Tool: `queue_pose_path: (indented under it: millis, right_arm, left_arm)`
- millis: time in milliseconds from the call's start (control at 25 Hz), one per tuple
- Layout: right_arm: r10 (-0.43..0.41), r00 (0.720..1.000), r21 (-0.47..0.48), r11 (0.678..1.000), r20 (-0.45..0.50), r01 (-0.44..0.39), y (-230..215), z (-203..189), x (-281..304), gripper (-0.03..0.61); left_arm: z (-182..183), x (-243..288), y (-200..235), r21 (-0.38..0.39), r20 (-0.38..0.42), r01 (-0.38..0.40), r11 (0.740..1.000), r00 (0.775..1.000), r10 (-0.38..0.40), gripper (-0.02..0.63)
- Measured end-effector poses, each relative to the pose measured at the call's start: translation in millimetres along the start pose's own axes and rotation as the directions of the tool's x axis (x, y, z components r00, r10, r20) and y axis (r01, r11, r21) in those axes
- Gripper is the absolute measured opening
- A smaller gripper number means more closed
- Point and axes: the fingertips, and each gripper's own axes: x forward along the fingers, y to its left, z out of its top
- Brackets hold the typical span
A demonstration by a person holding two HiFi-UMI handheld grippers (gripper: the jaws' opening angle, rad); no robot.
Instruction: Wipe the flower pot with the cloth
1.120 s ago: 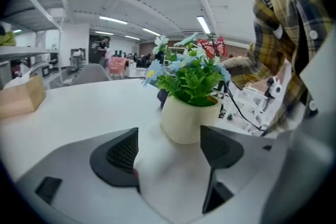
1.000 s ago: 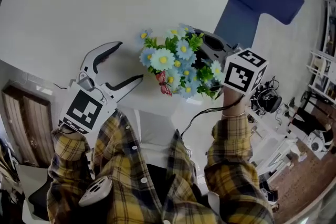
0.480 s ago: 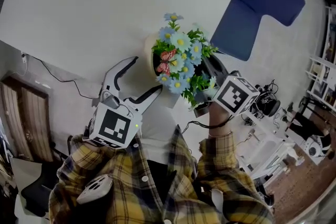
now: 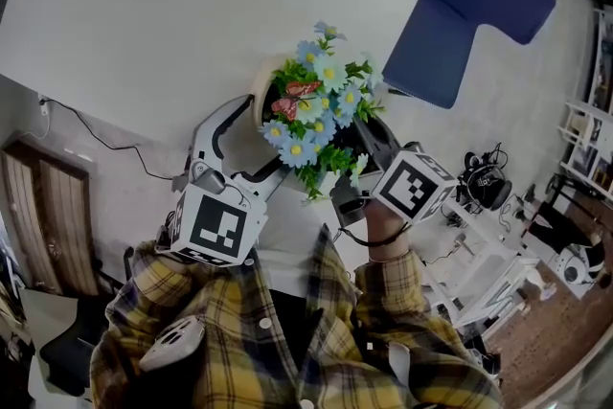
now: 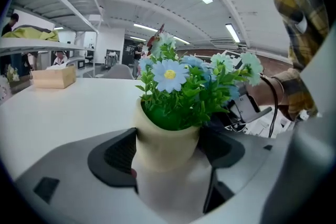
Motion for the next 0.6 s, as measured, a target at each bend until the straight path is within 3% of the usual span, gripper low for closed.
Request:
queue_pose_path:
  millis: [600]
  right_arm:
    - [0.033,0.99,-0.176,0.983,-0.136,-0.056,9,20,9,0.017]
  left_arm:
    - [10,-6,15,0.158,-0.094,0.182,0.971,0.981,-0.168,0.373]
